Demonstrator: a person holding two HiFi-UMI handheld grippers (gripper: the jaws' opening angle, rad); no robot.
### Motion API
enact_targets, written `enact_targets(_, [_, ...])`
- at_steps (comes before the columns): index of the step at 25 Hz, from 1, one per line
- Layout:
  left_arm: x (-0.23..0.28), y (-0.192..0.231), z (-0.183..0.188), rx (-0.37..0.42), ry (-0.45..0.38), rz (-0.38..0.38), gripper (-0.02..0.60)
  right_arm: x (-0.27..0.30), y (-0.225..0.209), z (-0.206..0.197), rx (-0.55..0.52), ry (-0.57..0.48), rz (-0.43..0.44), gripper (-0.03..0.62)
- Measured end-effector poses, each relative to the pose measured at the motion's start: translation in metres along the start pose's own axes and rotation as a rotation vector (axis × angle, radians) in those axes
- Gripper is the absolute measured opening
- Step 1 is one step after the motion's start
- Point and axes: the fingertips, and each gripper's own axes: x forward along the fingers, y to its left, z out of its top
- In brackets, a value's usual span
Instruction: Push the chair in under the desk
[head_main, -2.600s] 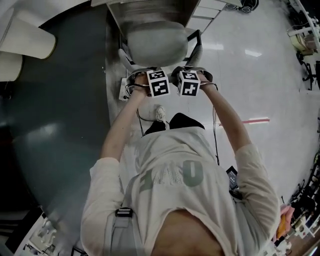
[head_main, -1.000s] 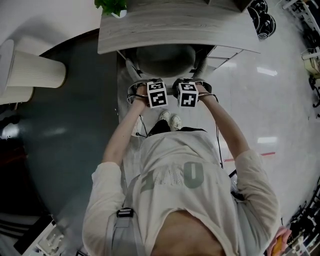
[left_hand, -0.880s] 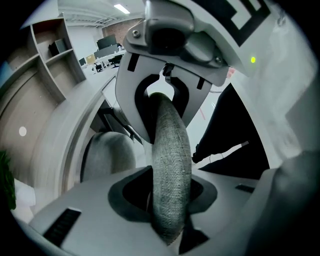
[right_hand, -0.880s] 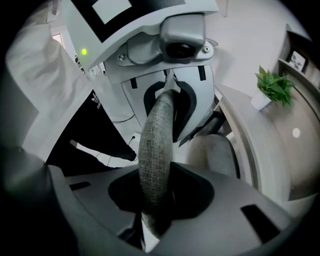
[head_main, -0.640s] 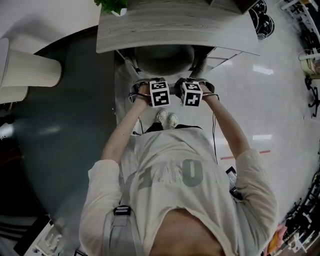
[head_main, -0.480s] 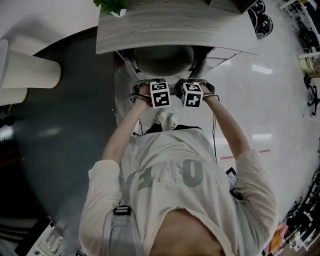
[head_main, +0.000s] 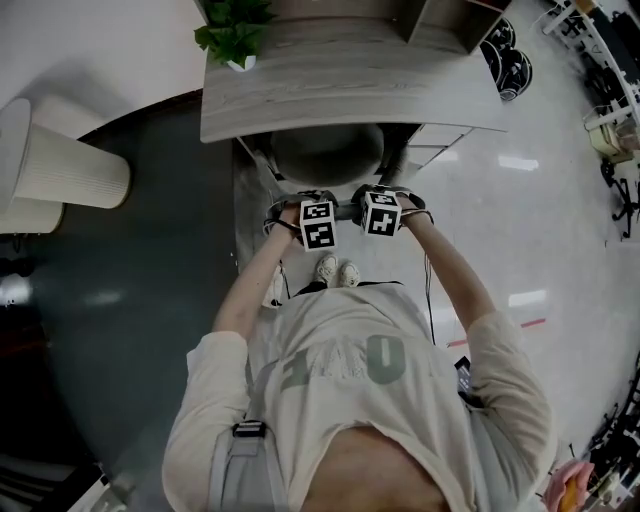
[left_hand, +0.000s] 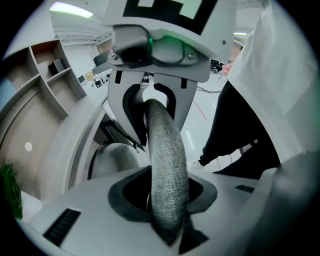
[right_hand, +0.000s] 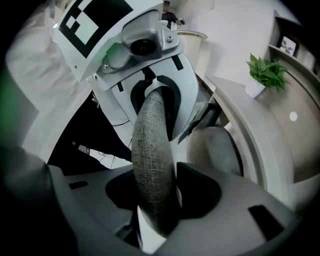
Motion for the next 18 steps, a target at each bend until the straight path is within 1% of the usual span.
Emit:
enact_targets(2, [-0.003,-0.002,0.0,-0.018,0.017,-0.006,0.132,-0.006,0.005,0.005,0.029,0.014,0.008,0.155])
enact_targets(3, [-0.007,-0.003,0.001,-0.019,0.012,0.007,0.132,-0.012,0.008,0.008,0.034,0.024,0.01,0.156])
enact_targets(6, [-0.031,-0.004,0.005,-0.02,-0.024,0.072,0.132,-0.028,0.01,0.011,-0.002,0.049,-0.022,0.173])
enact_targets(9, [-0.061,-0.002,0.011,-0.031,-0.044,0.086,0.132,-0.051,0.01,0.012,-0.028,0.066,-0.045,0.175])
enact_targets(10, [-0.072,0.001,0.014,-0.039,-0.061,0.091,0.132,-0.061,0.008,0.015,-0.025,0.055,-0.056,0.176])
enact_targets(11, [-0.085,0.006,0.018,-0.058,-0.095,0.11,0.132,-0.073,0.002,0.022,-0.016,0.026,-0.078,0.178])
enact_targets(12, [-0.101,0.015,0.025,-0.09,-0.15,0.139,0.13,-0.089,-0.007,0.032,0.001,-0.029,-0.116,0.176])
enact_targets(14, [-0.144,0.039,0.043,-0.182,-0.293,0.212,0.13,-0.136,-0.032,0.061,0.039,-0.192,-0.228,0.175])
enact_targets(16, [-0.198,0.069,0.064,-0.285,-0.456,0.314,0.13,-0.198,-0.06,0.092,0.062,-0.372,-0.398,0.173])
enact_targets(17, [-0.228,0.084,0.074,-0.341,-0.55,0.378,0.13,-0.232,-0.073,0.105,0.077,-0.461,-0.497,0.161])
enact_targets(18, [-0.258,0.098,0.082,-0.401,-0.653,0.445,0.129,-0.265,-0.082,0.117,0.104,-0.551,-0.594,0.134])
